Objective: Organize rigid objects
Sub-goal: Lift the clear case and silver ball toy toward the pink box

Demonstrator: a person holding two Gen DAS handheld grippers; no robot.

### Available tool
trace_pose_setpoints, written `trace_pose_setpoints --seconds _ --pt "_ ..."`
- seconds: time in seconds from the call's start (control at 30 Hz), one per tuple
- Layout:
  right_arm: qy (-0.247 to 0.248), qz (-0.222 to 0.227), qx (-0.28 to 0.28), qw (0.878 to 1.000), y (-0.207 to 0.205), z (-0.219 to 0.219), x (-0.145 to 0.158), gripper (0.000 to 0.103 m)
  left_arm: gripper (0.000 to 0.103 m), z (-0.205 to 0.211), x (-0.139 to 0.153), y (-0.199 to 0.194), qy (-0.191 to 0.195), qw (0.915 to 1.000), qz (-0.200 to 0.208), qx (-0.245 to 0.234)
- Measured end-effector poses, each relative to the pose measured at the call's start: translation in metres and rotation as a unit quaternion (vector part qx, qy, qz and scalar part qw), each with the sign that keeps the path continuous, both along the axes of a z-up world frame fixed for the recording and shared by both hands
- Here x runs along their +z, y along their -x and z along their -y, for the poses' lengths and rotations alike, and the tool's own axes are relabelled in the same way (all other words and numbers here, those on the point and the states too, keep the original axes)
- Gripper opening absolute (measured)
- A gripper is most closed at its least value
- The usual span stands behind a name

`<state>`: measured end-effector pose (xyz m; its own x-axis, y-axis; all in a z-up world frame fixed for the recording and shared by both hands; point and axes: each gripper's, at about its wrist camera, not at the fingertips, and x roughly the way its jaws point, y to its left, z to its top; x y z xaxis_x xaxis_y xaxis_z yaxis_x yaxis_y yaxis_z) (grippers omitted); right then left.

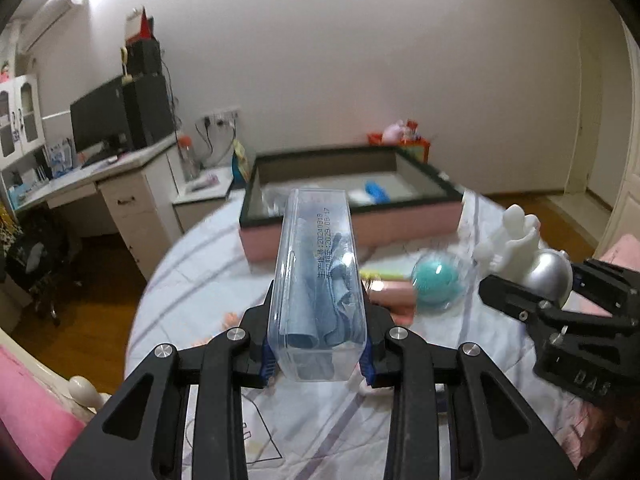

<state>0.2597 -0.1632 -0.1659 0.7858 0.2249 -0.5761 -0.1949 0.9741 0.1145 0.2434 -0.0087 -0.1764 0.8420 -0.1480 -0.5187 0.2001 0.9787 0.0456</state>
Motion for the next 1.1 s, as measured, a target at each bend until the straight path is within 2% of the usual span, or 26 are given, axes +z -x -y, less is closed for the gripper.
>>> trace_pose_setpoints --seconds 0.27,0.6,0.87,1.1 --pt "0.008 0.08 -0.001 0.997 0.023 -0.012 0.049 0.046 0.032 0.003 0.042 0.024 0.014 0.9982 0.058 0.005" --pt "0.015 0.131 -0.002 0.991 0.026 -0.02 0.08 0.046 0.032 0.008 0.072 0.029 0.017 0.9951 0.098 0.004" --pt "0.024 0.149 0.0 0.989 0.005 -0.023 0.094 0.046 0.032 0.011 0.089 0.006 0.008 0.9929 0.119 0.007" --pt "0.033 0.153 -0.005 0.988 -0.034 -0.019 0.102 0.046 0.032 0.021 0.095 -0.046 -0.013 0.9928 0.119 0.0"
